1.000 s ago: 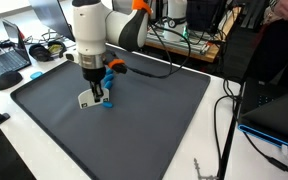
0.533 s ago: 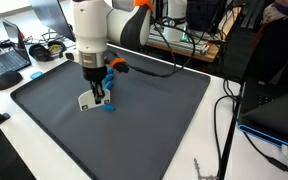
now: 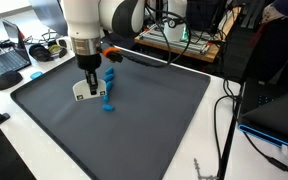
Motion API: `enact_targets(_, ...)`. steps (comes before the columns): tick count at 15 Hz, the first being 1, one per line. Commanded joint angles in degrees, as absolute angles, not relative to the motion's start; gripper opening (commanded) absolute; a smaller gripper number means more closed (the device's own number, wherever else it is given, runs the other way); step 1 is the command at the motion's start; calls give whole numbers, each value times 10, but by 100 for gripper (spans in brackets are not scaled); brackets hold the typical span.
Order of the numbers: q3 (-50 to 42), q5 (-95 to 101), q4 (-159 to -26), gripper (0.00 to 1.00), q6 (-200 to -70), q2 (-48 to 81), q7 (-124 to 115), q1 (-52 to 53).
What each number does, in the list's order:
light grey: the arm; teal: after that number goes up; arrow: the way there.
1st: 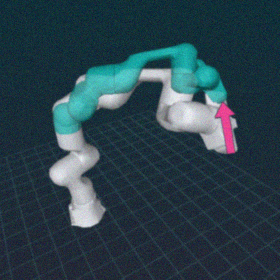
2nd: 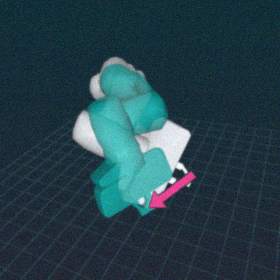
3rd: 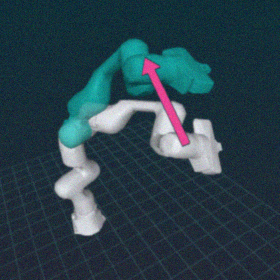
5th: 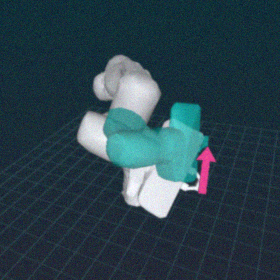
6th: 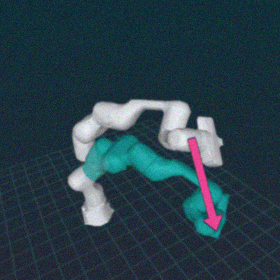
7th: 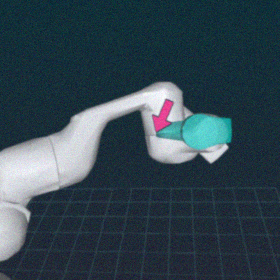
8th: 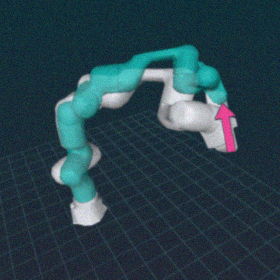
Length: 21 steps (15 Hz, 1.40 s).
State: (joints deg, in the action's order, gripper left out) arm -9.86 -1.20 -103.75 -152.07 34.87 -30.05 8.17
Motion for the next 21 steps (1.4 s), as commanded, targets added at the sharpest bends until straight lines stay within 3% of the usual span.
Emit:
enact_targets(1, -102, -26, -1077, 1, -1494, 314, -316, 74)
enact_targets(21, -97, -43, -1120, 1, -1521, 344, -385, 65)
